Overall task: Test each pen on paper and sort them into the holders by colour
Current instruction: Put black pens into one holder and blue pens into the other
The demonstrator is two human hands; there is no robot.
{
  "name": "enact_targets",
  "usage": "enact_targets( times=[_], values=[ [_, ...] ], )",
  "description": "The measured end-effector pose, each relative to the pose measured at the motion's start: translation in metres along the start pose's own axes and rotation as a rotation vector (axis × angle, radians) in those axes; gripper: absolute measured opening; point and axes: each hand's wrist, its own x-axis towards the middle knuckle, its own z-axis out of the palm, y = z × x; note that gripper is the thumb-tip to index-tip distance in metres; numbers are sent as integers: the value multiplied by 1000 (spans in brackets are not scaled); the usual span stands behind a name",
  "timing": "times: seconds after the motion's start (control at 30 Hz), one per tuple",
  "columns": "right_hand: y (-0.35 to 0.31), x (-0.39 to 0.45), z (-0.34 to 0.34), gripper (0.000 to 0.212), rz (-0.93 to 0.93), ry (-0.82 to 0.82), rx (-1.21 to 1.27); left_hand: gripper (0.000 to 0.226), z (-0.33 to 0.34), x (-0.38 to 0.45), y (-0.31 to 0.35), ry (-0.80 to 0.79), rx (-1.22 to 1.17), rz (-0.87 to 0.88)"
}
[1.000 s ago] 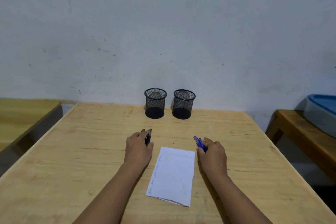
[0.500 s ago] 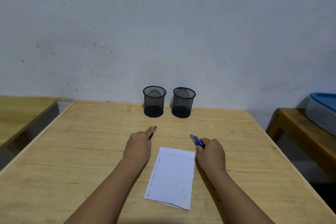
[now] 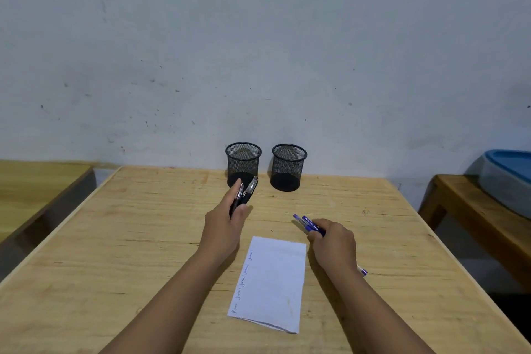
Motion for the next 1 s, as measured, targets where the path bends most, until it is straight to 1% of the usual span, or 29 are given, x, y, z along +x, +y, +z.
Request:
enact_targets(
  times=[0.13,0.3,0.5,0.73,0.87,1.0],
  values=[
    [-7,0,-7,30,-67,-20,264,51,2,8,7,42,-133,-20],
    [-14,5,-8,29,-54,-32,398,53,5,7,5,56,-146,-34],
    [-13,8,-1,27,-33,-55,443,47,9,2,6,53,-185,-48],
    [-23,21,0,24,-58,-82,464,43,17,20,5,101,-334,-54],
    [-46,43,-7,21,-108,-93,564,43,15,52,17,180,-445,-25],
    [-86,81,-17,29,-226,-79,665,43,5,103,38,287,-489,63]
  ],
)
